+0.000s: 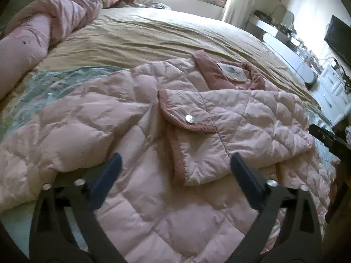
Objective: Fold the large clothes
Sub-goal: 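Open the left tool to release the folded front flap, then move the left tool to the other sleeve and grasp its cuff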
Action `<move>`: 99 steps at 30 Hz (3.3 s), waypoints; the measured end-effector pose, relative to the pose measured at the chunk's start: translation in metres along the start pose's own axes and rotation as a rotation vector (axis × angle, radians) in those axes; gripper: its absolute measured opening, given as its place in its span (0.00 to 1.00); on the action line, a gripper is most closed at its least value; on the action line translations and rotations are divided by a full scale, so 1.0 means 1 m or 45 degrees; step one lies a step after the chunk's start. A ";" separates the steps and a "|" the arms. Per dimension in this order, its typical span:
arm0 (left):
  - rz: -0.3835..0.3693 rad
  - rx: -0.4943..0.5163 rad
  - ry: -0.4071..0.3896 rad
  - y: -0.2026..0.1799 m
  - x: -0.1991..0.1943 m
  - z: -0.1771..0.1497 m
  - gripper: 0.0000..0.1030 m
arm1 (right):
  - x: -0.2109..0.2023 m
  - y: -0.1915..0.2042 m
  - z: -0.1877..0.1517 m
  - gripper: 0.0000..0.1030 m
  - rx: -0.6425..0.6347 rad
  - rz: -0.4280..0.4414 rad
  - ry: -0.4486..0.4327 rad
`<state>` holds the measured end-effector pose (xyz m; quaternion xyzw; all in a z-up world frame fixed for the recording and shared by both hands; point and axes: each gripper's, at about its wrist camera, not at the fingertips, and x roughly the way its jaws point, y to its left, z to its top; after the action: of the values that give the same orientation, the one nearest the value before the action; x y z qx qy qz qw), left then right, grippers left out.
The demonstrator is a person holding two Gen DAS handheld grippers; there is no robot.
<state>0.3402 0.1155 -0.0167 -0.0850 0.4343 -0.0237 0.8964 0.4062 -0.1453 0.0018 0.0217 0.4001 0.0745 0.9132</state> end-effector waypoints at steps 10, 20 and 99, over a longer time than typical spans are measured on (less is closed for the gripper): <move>0.090 -0.049 -0.054 0.019 -0.038 0.000 0.91 | -0.032 0.050 0.005 0.95 -0.051 0.099 -0.053; 0.186 -0.130 -0.096 0.064 -0.074 -0.010 0.91 | -0.055 0.116 0.013 0.95 -0.142 0.198 -0.085; 0.298 -1.214 -0.055 0.344 -0.073 -0.119 0.91 | -0.020 0.387 -0.030 0.95 -0.606 0.578 0.071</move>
<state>0.1905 0.4473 -0.0919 -0.4369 0.3849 0.2802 0.7632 0.3245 0.2337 0.0345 -0.1057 0.3812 0.3682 0.8414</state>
